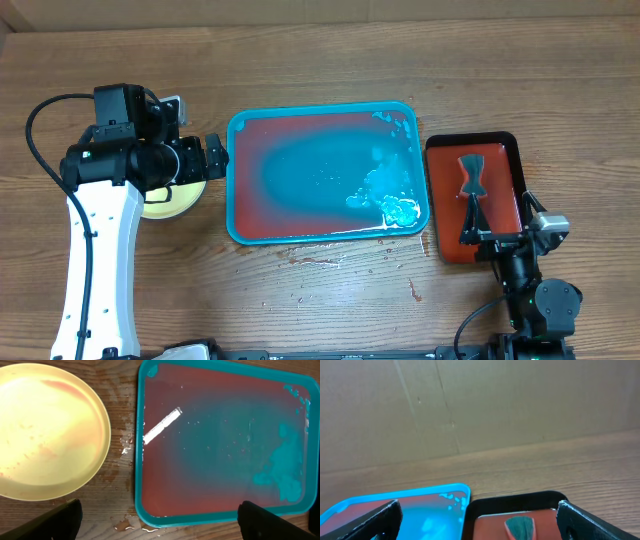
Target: Clean dirty plates on tray and stack at the side
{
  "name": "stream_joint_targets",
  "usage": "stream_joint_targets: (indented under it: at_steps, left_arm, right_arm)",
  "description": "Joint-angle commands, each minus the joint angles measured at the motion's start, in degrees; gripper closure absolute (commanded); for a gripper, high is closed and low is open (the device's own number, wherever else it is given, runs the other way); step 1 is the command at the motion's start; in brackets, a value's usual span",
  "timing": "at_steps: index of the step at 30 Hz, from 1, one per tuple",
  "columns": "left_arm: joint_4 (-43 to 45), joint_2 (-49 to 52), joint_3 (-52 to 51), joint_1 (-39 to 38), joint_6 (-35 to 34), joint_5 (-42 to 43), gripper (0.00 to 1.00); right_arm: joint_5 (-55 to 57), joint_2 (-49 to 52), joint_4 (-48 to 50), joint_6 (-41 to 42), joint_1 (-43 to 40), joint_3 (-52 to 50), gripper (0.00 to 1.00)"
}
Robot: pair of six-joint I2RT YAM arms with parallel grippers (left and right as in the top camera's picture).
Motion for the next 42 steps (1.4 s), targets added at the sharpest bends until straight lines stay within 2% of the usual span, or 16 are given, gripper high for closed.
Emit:
stream_joint_targets:
  at_steps: [1, 11, 42]
  left_arm:
    - [0.20, -0.17, 0.02, -0.11, 1.29, 0.09, 0.00]
    - [0.20, -0.17, 0.02, -0.11, 1.29, 0.09, 0.00]
    - [0.20, -0.17, 0.02, -0.11, 1.29, 0.09, 0.00]
  right_arm:
    - [0.35, -1.18, 1.95, -0.22, -0.11, -1.90, 0.00]
    - [0.57, -7.17, -6.32, -0.22, -0.09, -1.81, 0.00]
    - [0.57, -7.17, -6.27, 0.00, -0.04, -1.81, 0.00]
